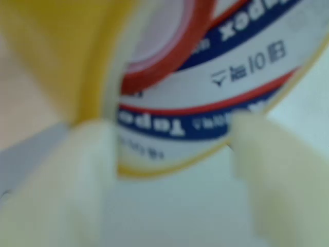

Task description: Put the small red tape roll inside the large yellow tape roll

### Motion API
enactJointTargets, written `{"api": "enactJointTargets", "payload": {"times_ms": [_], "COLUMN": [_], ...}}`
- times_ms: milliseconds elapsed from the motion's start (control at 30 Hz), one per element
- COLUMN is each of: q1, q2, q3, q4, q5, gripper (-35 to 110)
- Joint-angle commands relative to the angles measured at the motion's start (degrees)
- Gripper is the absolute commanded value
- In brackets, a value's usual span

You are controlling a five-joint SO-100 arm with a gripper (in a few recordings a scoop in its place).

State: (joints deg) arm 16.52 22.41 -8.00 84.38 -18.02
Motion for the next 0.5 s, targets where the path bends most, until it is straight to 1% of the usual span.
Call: {"api": "enactJointTargets", "payload": {"times_ms": [0, 167, 233, 300, 467], "q1": [-0.7, -3.16, -3.52, -3.6, -7.82], "q2": [17.75, 24.96, 27.86, 36.12, 56.34], "q3": [-5.98, -5.98, -5.1, 4.31, 25.49], "q4": [8.35, 19.16, 19.42, 19.42, 19.25], "q5": [0.53, 0.7, 2.99, 4.13, 4.13], "gripper": [11, 10, 9, 8, 8]}}
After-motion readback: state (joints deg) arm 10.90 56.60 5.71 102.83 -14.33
